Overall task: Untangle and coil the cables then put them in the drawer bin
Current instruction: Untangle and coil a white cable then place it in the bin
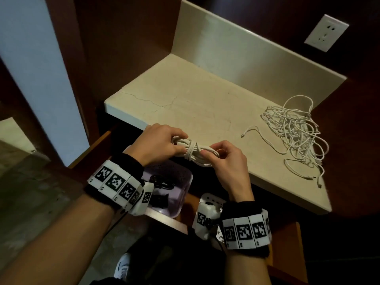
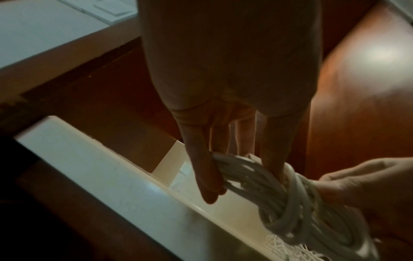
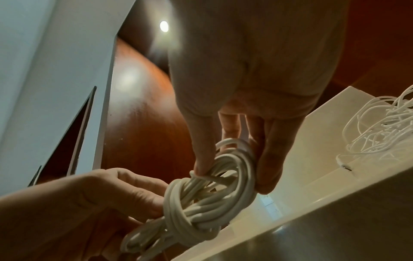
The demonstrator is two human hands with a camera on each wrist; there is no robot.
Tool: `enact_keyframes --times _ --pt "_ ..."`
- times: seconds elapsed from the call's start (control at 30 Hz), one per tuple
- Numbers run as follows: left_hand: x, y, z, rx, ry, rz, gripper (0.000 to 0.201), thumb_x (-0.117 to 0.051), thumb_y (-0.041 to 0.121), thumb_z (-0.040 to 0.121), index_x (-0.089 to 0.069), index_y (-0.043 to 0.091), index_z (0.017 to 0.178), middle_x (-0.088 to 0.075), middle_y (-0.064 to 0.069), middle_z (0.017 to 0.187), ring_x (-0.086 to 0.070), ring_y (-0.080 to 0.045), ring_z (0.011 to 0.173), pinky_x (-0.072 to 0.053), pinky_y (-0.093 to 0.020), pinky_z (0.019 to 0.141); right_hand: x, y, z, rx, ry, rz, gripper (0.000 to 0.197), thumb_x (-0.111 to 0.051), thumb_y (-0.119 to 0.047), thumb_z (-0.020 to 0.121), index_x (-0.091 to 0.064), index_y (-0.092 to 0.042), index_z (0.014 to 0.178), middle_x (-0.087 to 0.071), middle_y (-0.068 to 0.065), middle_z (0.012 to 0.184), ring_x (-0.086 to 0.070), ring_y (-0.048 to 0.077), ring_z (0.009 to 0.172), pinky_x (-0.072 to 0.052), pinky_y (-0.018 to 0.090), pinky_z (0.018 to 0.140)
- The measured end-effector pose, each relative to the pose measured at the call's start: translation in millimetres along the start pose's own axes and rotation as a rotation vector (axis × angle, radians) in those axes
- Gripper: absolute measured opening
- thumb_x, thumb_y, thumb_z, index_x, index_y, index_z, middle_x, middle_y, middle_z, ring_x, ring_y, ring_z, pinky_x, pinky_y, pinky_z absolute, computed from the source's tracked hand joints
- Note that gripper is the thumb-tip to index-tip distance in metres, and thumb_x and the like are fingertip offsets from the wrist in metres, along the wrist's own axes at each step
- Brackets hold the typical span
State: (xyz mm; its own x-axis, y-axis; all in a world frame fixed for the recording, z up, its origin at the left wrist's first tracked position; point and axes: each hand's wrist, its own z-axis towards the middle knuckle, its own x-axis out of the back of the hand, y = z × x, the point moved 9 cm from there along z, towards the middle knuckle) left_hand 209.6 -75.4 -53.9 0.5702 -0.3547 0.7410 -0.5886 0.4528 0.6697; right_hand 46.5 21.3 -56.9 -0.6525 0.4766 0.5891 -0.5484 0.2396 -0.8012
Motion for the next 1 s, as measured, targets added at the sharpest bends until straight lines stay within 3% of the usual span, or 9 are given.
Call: enact_keyframes --times 0.13,0.27,0.53,0.77,0.87,1.0 --pt "4 -11 -6 0.008 -0.029 -0.009 0.04 -0.071 0.041 0.081 -0.067 0.032 0.12 -0.073 0.002 0.107 -0.064 -0.015 0.1 -0.047 -0.028 0.088 -9 -5 -7 -0.017 -0.008 -0.011 0.02 -0.078 -0.035 0.078 -0.067 -0.021 0.087 -0.068 -0.007 0.077 -0.064 0.009 0.074 -0.053 0.031 0.069" --pt "6 -27 -8 0.025 -0.095 -0.01 0.052 -0.073 0.055 0.075 -0.065 0.035 0.122 -0.071 0.007 0.109 -0.063 -0.012 0.101 -0.049 -0.029 0.091 -26 -9 -6 -0.049 -0.008 -0.027 0.021 -0.08 -0.035 0.076 -0.069 -0.02 0.086 -0.07 -0.005 0.077 -0.066 0.013 0.075 -0.055 0.038 0.073" --pt "20 -67 6 0.039 -0.141 0.037 0.044 -0.078 0.049 0.073 -0.069 0.036 0.114 -0.071 0.004 0.109 -0.061 -0.015 0.104 -0.044 -0.026 0.085 -72 -15 -10 -0.16 -0.062 -0.08 0.013 -0.077 -0.025 0.079 -0.071 -0.023 0.09 -0.07 -0.005 0.082 -0.065 0.013 0.08 -0.053 0.031 0.076" --pt "34 -78 5 0.005 -0.174 0.089 0.042 -0.078 0.049 0.073 -0.07 0.035 0.112 -0.071 0.004 0.111 -0.061 -0.015 0.104 -0.045 -0.026 0.084 -88 -27 -8 -0.164 -0.129 -0.143 0.012 -0.078 -0.024 0.079 -0.07 -0.022 0.087 -0.067 -0.008 0.078 -0.062 0.009 0.074 -0.047 0.025 0.066" --pt "38 -81 7 0.008 -0.192 0.132 0.044 -0.076 0.052 0.073 -0.068 0.036 0.113 -0.07 0.006 0.113 -0.061 -0.016 0.104 -0.047 -0.029 0.086 -90 -36 0 -0.135 -0.174 -0.177 0.013 -0.08 -0.023 0.076 -0.07 -0.022 0.084 -0.069 -0.005 0.078 -0.063 0.011 0.073 -0.048 0.027 0.066" --pt "49 -73 16 -0.03 -0.152 0.247 0.043 -0.062 0.062 0.08 -0.064 0.037 0.115 -0.068 0.007 0.117 -0.06 -0.018 0.109 -0.046 -0.033 0.09 -89 -49 12 -0.065 -0.223 -0.277 0.015 -0.081 -0.025 0.076 -0.067 -0.022 0.081 -0.06 -0.01 0.068 -0.053 0.005 0.064 -0.037 0.021 0.055"
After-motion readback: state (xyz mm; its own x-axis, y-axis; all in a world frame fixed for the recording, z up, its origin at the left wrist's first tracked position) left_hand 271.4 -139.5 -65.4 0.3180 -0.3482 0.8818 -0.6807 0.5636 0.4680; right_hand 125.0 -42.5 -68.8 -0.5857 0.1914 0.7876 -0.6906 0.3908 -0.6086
